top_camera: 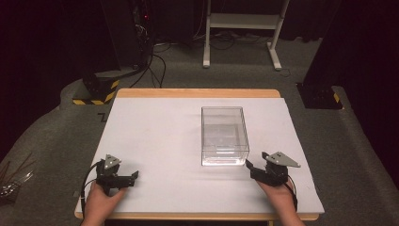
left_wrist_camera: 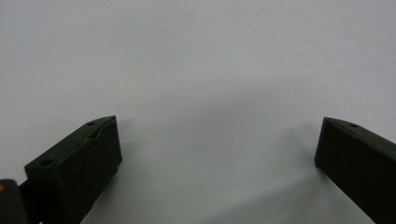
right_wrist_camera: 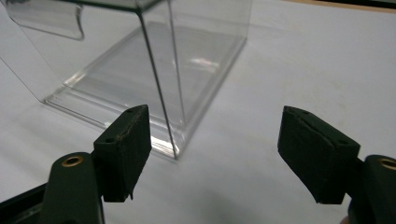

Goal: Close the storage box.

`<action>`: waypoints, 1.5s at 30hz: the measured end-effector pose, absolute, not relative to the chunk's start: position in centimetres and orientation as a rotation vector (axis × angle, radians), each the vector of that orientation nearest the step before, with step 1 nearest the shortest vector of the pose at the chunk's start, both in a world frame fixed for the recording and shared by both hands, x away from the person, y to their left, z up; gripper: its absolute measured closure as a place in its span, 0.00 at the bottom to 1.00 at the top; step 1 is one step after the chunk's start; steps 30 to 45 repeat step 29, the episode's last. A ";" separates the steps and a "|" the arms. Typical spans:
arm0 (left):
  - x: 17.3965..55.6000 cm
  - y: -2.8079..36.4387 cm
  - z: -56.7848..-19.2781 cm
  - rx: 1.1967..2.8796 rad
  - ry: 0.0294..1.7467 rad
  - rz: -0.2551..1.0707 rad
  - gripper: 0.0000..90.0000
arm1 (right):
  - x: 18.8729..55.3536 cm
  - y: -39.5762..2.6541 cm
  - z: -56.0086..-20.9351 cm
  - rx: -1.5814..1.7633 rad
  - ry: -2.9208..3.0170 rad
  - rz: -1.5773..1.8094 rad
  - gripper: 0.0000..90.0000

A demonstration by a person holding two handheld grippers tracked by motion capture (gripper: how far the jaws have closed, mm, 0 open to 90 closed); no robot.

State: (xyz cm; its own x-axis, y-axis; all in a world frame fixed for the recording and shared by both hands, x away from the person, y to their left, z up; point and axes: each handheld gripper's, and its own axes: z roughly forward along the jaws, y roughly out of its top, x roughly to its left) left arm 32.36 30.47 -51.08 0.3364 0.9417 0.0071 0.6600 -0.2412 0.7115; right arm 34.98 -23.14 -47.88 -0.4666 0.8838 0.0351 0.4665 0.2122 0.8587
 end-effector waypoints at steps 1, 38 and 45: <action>32.4 30.5 -51.1 1.991 1.398 0.593 0.01 | 34.9 -23.4 -48.0 1.253 2.022 1.171 0.29; 32.3 30.5 -51.1 1.991 1.399 0.593 0.01 | 33.0 -25.9 -50.0 1.245 2.072 0.956 0.31; 32.3 30.5 -51.1 1.991 1.399 0.593 0.01 | 33.0 -25.9 -50.0 1.245 2.072 0.956 0.31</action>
